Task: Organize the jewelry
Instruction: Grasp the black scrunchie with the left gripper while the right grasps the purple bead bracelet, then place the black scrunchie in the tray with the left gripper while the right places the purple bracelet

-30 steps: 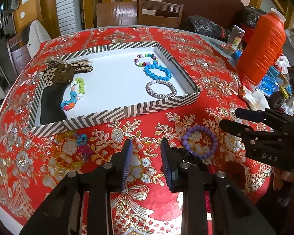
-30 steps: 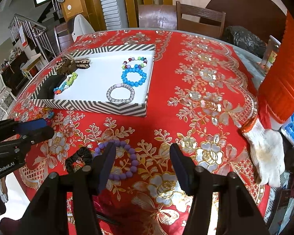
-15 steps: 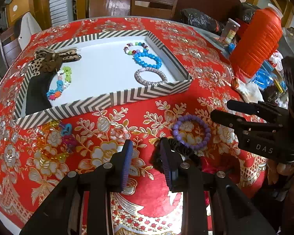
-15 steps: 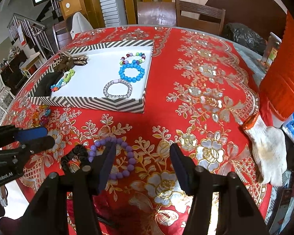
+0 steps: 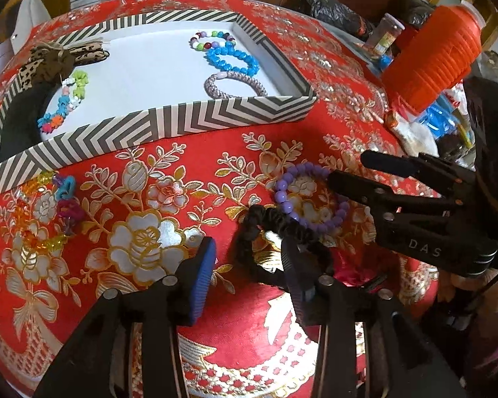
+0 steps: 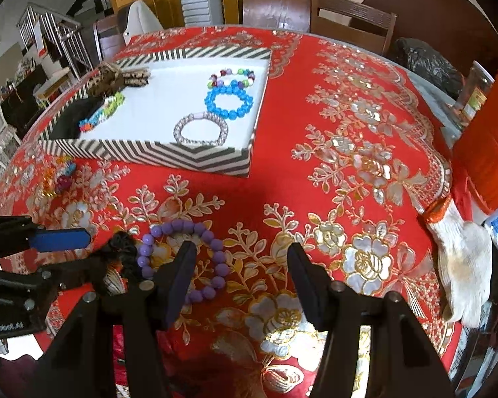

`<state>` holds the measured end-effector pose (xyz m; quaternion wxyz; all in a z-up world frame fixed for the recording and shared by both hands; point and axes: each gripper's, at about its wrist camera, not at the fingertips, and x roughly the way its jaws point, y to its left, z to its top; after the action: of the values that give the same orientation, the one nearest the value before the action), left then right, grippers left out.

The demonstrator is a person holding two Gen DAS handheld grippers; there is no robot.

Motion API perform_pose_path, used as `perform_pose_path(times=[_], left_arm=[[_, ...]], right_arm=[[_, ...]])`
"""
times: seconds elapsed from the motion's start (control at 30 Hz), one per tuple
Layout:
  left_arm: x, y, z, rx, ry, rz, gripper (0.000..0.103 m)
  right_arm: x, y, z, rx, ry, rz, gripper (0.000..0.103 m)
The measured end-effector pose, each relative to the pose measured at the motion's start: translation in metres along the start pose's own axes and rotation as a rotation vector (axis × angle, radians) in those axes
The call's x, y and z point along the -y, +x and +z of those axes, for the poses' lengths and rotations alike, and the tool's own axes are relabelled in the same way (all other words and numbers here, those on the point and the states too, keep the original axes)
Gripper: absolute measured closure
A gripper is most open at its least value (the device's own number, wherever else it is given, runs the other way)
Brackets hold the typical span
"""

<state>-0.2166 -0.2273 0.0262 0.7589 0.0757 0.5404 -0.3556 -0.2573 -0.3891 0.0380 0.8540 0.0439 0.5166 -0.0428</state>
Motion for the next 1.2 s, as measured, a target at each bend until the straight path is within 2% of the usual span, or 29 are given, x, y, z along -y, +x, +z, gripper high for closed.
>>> perform_pose_path(times=[0.1, 0.17, 0.2, 0.23, 0.27, 0.3, 0.33, 0.4, 0.47, 0.73, 0.97, 1.2], left_arm=[[0.006, 0.003, 0.002, 0.005, 0.020, 0.019, 0.063], [0.009, 0.004, 0.002, 0.012, 0.037, 0.037, 0.063], [0.010, 0.005, 0.001, 0.017, 0.041, 0.043, 0.063], [0.011, 0.005, 0.000, 0.024, 0.045, 0.048, 0.063], [0.011, 0.005, 0.000, 0.031, 0.047, 0.053, 0.070], [0.011, 0.005, 0.000, 0.036, 0.051, 0.056, 0.087], [0.009, 0.006, 0.001, 0.032, 0.051, 0.054, 0.093], [0.002, 0.005, 0.004, 0.022, 0.027, 0.025, 0.096], [-0.005, -0.002, 0.007, 0.033, 0.006, 0.002, 0.097], [-0.009, -0.047, 0.024, 0.137, 0.027, 0.003, 0.098], [-0.021, -0.074, 0.050, 0.217, 0.017, 0.045, 0.098], [-0.037, -0.085, 0.070, 0.269, 0.011, 0.111, 0.098]], right_arm=[[-0.002, 0.009, 0.001, -0.017, -0.026, -0.014, 0.045], [-0.005, 0.013, 0.000, -0.015, -0.043, -0.018, 0.054], [-0.006, 0.013, 0.000, -0.002, -0.058, -0.015, 0.060], [-0.008, 0.013, 0.000, 0.008, -0.070, -0.001, 0.076], [-0.009, 0.013, 0.001, 0.016, -0.071, -0.016, 0.091], [-0.009, 0.014, 0.001, 0.019, -0.071, -0.027, 0.094], [-0.008, 0.013, 0.001, 0.019, -0.067, -0.022, 0.094], [-0.005, 0.010, 0.001, 0.027, -0.043, 0.006, 0.094], [-0.002, 0.000, 0.002, 0.054, -0.029, 0.012, 0.094], [-0.001, -0.049, 0.016, 0.167, -0.004, 0.061, 0.094], [-0.009, -0.079, 0.042, 0.249, -0.030, 0.060, 0.094], [-0.021, -0.088, 0.063, 0.292, -0.060, 0.044, 0.094]])
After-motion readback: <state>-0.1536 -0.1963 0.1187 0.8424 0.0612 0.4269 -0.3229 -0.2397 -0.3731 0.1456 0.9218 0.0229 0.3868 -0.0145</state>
